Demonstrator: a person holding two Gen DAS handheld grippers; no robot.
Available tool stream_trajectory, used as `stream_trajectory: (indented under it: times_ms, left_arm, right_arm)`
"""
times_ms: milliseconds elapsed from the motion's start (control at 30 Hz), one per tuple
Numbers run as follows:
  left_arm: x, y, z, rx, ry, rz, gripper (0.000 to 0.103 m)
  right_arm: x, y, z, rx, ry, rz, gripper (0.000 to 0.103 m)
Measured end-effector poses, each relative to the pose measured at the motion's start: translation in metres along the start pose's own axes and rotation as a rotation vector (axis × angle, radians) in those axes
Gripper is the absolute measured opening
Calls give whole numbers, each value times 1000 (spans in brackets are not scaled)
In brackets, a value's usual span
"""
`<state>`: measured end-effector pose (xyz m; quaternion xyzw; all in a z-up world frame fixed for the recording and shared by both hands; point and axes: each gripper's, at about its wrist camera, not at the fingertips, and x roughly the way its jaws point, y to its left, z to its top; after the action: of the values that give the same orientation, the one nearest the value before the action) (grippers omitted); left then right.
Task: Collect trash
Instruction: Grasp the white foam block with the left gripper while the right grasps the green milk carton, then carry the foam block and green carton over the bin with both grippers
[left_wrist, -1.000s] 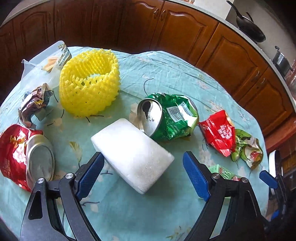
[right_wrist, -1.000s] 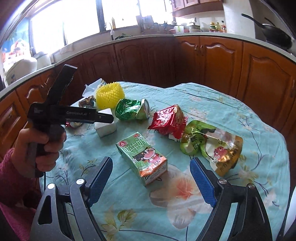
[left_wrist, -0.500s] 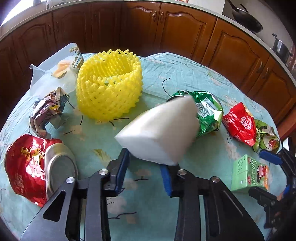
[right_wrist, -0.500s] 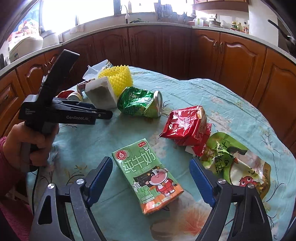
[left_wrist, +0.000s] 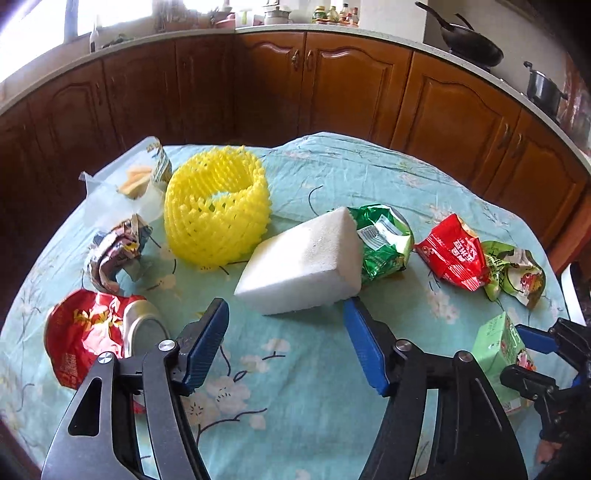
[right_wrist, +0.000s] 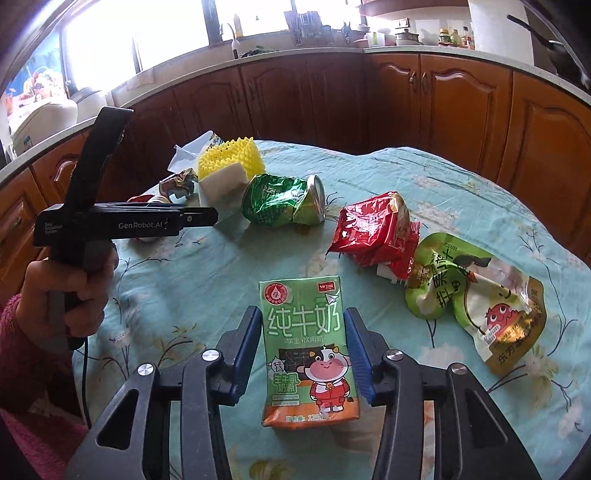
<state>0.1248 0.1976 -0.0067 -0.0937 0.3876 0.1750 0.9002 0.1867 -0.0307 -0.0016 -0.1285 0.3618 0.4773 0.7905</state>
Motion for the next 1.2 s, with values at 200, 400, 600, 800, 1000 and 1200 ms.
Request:
stream_trajectory:
  times_ms: [200, 400, 600, 800, 1000, 1200]
  left_arm:
    - [15, -23, 7, 152, -40, 92, 75]
    - [18, -27, 13, 189, -55, 53, 39]
    - [-15, -24, 16, 119, -79, -67, 35]
    - [-45, -59, 14, 117, -71, -273, 35]
    - [-40, -114, -2, 136, 32, -466, 34]
    - [-45, -165, -11, 196, 66, -562, 34]
  right_arm:
    - [-15, 2, -8, 50, -24, 27, 46]
    - [-26, -2, -12, 87, -41, 12, 46]
    - [-43, -11, -18, 156, -78, -16, 46]
    - [-66, -31, -30, 265, -103, -73, 46]
    - [-98, -59, -56, 377, -135, -146, 46]
    - [-141, -79, -85, 460, -188, -232, 46]
